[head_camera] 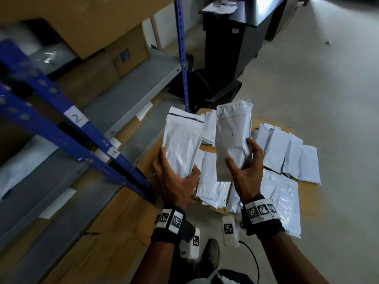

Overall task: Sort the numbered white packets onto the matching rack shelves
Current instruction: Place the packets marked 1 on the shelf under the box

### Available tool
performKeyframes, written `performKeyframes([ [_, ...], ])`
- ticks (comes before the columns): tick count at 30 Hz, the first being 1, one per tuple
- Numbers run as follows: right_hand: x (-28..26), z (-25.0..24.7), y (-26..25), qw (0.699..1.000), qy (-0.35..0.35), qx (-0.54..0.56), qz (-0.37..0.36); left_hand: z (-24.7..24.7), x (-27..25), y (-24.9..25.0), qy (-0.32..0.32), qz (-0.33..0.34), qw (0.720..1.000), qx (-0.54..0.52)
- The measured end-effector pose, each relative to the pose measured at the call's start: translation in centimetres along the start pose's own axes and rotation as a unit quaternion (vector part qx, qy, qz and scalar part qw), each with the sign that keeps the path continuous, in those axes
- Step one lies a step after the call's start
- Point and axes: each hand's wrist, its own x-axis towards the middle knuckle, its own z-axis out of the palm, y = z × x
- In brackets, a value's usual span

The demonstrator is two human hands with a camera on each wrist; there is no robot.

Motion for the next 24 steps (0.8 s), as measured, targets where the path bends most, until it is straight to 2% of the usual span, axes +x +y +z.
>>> performKeyframes([
  [6,-4.5,2.9,0.3,1.0,-0.019,-0.019,-0.006,-6.7,-2.7,-4.2,0.018,-0.013,0.998,0.053],
  [12,-11.9,9.1,1.1,0.998,-0.039,-0.034,0.023,-16.7,-5.2,-11.2,0.046,-0.019,0.994,0.093],
  [15,-17.0,12.6,1.0,0.997,-0.066,-0.009,0.04,-22.5,-7.0,-16.0,0.053,-0.031,0.991,0.119],
  [19,-23.4,16.7,1.4,0.993,-0.106,-0.047,0.033,-29.9,-9.3,-21.6,0.056,-0.064,0.987,0.137],
  [24,-29.3,21.4,0.2,0.982,-0.182,-0.047,0.029,-37.9,-10.0,-26.2,0.052,-0.11,0.977,0.176],
])
